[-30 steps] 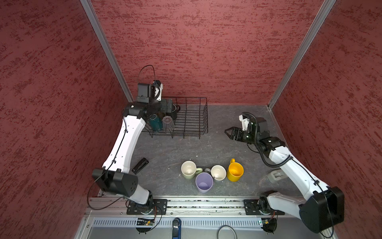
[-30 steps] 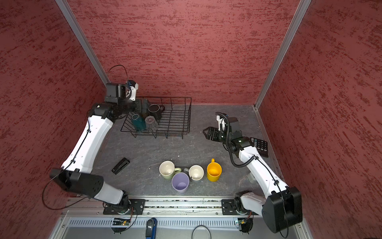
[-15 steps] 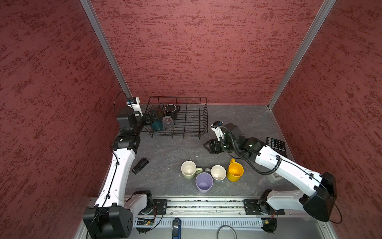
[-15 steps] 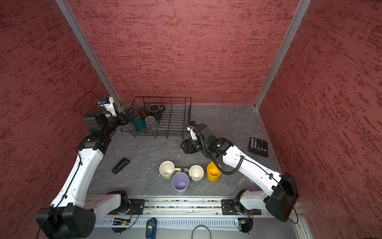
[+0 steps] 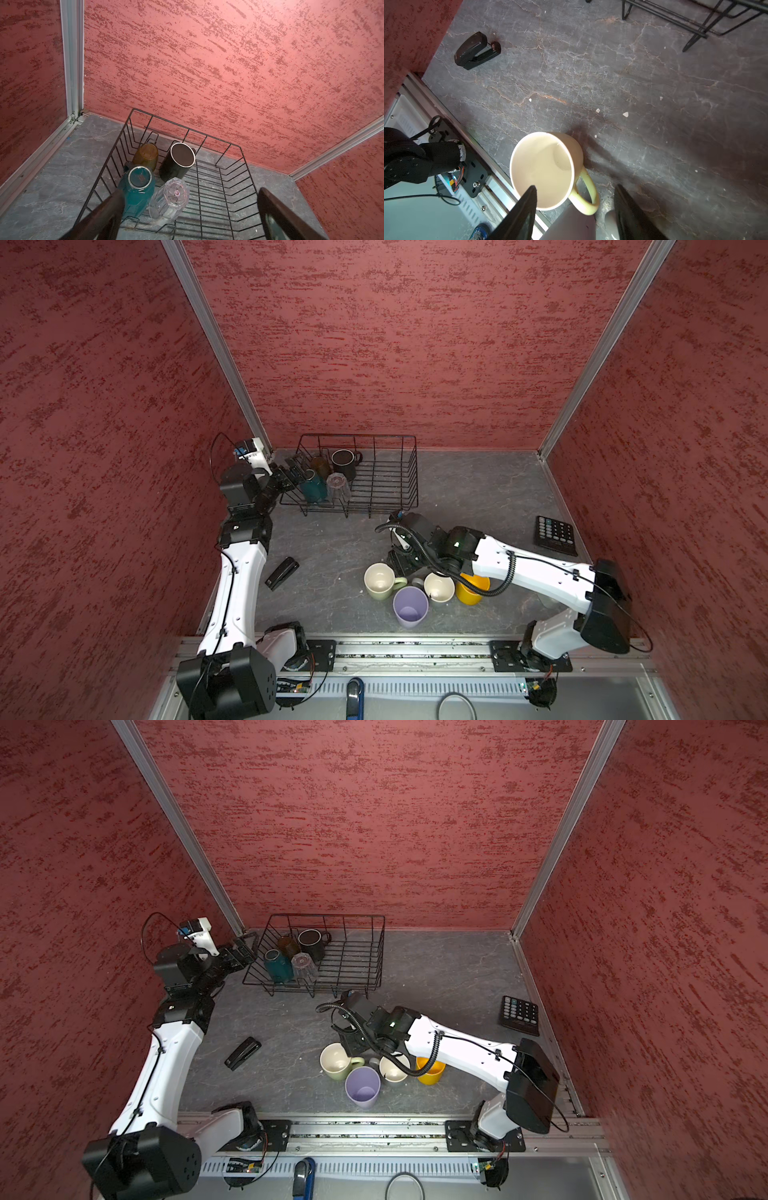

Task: Load cups into a dish rack
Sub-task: Pick up the cup from the center of the table.

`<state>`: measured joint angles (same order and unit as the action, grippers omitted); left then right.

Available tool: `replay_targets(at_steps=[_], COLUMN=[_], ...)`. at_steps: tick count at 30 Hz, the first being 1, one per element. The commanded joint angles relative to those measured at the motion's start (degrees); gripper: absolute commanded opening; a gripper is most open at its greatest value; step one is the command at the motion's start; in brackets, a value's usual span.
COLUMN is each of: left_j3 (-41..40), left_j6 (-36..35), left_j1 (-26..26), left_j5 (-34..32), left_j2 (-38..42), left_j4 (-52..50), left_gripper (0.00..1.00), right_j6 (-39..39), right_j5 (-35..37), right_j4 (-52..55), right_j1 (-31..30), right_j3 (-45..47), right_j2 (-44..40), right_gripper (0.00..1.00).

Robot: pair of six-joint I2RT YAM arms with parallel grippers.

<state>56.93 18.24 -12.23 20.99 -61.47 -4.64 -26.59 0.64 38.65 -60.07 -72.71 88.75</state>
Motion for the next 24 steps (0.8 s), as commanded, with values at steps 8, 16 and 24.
replay_targets(at_steps=[8, 16, 24], left_j3=[-0.5, -0.6, -0.4], left_j6=[-1.1, -1.4, -1.9], left_j1=[0.4, 0.5, 0.2], left_j5=[1.2, 1.0, 0.5], left_j2=[3.1, 3.4, 3.5], left_j4=[0.5, 0.2, -0.3], left_gripper=[1.0, 1.0, 1.0], right_j6=[0.6, 1.5, 3.2], right_j5=[3.4, 4.8, 5.9], right_j4=[1.4, 2.1, 1.8], right_j1=[-2.3, -2.9, -3.0], right_j3=[-3.9, -4.0, -5.5], right_j2=[7.4, 10.1, 14.2], right_gripper=[0.49, 0.43, 0.32])
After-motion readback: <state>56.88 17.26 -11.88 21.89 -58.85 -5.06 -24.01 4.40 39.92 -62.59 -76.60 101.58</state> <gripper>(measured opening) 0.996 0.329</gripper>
